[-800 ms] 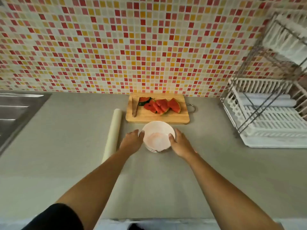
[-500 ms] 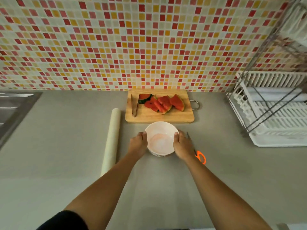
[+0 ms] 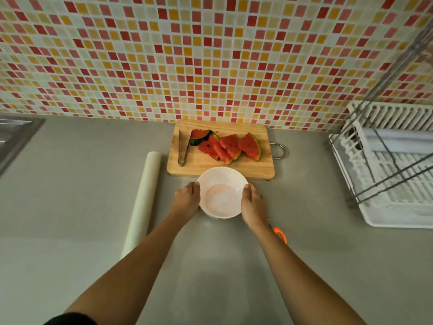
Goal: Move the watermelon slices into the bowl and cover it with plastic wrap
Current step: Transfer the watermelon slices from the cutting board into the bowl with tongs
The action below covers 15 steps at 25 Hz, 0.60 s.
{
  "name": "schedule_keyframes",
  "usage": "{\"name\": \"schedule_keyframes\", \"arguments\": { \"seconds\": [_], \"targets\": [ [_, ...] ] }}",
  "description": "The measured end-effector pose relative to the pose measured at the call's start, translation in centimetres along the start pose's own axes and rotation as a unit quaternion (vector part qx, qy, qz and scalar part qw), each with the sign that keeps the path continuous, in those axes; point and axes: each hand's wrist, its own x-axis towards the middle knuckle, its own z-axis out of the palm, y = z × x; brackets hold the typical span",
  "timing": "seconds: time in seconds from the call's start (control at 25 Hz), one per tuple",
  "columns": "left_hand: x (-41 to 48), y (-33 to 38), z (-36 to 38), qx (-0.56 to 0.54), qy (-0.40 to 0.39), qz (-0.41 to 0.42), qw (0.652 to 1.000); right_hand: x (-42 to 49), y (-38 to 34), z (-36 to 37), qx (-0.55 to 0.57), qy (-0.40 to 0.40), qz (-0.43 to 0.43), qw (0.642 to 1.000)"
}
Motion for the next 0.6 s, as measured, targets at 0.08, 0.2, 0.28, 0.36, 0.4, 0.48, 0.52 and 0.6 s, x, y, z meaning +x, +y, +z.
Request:
{"name": "schedule_keyframes", "arguments": {
  "seconds": [0.08, 0.2, 0.28, 0.36, 0.4, 0.48, 0.52, 0.6],
  "targets": [
    [0.0, 0.0, -0.2, 0.023, 0.017, 0.001, 1.000, 0.2, 0.3, 0.1, 0.011, 0.001, 0.000, 1.000],
    [2.0, 1.4, -1.9, 0.041, 0.096, 0.002, 0.995, 0.7, 0.5, 0.3, 0.012, 0.007, 0.005, 1.000],
    [4.8, 2.6, -3.1, 0.096, 0.129, 0.017, 0.987, 1.1, 0.7, 0.5, -0.002, 0.011, 0.016, 1.000],
    [7.4, 3.8, -3.9, 0.168, 0.129, 0.015, 0.977, 1.4, 1.1, 0.7, -0.007, 0.021, 0.020, 1.000],
    [8.7, 4.2, -3.9, 0.202, 0.119, 0.005, 0.972, 1.5, 1.4, 0.8, -0.002, 0.024, 0.017, 1.000],
    [10.3, 4.4, -3.5, 0.274, 0.086, -0.018, 0.958, 1.7, 1.9, 1.1, 0.015, 0.029, 0.009, 0.999],
    [10.7, 4.3, -3.2, 0.306, 0.069, -0.025, 0.949, 1.7, 2.1, 1.2, 0.019, 0.031, 0.007, 0.999],
    [11.0, 3.8, -2.8, 0.345, 0.062, -0.032, 0.936, 1.8, 2.3, 1.2, 0.020, 0.030, 0.005, 0.999]
  ]
}}
